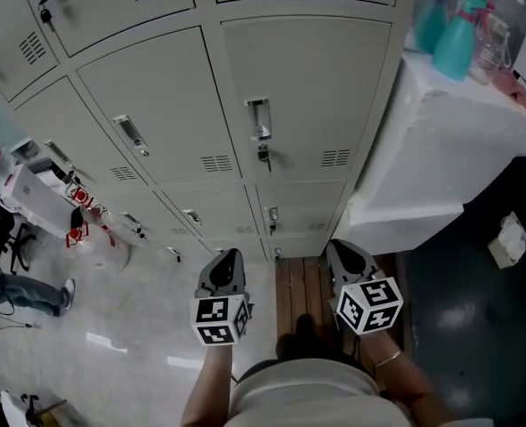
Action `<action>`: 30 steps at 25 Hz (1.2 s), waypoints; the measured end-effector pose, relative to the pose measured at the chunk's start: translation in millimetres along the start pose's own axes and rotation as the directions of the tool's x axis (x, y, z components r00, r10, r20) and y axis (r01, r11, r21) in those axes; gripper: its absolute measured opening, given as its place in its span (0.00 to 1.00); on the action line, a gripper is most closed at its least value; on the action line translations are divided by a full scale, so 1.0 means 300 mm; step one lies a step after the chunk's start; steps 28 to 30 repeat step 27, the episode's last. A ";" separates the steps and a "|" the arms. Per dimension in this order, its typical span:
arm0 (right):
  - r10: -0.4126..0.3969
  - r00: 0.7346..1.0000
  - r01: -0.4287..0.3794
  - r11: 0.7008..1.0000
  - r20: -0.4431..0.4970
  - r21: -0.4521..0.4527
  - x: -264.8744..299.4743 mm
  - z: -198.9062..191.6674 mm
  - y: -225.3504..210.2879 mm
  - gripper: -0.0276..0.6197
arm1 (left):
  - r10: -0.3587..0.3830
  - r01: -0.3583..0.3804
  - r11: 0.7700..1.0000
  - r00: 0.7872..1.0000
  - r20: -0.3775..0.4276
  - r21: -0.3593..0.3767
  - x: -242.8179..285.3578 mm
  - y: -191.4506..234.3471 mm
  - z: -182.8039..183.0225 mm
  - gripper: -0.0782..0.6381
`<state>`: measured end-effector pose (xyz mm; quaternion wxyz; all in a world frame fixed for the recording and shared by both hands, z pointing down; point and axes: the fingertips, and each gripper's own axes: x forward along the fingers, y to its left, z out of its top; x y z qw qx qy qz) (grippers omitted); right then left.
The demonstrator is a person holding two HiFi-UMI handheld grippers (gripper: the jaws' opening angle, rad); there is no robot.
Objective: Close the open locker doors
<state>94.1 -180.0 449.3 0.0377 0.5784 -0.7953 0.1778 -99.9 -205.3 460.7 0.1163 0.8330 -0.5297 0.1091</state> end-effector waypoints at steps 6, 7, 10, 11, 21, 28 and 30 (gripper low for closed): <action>-0.022 1.000 0.023 0.999 0.022 -0.043 -0.046 0.013 -0.001 0.05 | -0.006 0.006 1.000 1.000 0.008 0.007 -0.030 -0.017 0.001 0.14; -0.024 0.999 0.025 0.999 0.024 -0.044 -0.051 0.013 -0.002 0.05 | -0.007 0.007 1.000 1.000 0.009 0.007 -0.035 -0.019 0.000 0.14; -0.028 0.999 0.029 0.999 0.023 -0.041 -0.060 0.012 -0.001 0.05 | -0.009 0.009 1.000 1.000 0.010 0.005 -0.047 -0.022 -0.001 0.14; -0.029 0.999 0.030 0.999 0.022 -0.041 -0.061 0.012 0.000 0.05 | -0.009 0.009 1.000 1.000 0.011 0.005 -0.050 -0.022 -0.001 0.14; -0.016 1.000 0.016 0.999 0.002 -0.047 -0.059 -0.014 0.024 0.05 | 0.004 -0.004 1.000 1.000 0.013 -0.002 -0.075 -0.006 -0.008 0.14; -0.012 1.000 0.012 0.999 -0.003 -0.050 -0.040 -0.017 0.036 0.05 | 0.013 -0.012 1.000 1.000 0.010 -0.007 -0.079 0.013 -0.014 0.14; -0.012 1.000 0.012 0.999 -0.003 -0.050 -0.040 -0.017 0.036 0.05 | 0.013 -0.012 1.000 1.000 0.010 -0.007 -0.079 0.013 -0.014 0.14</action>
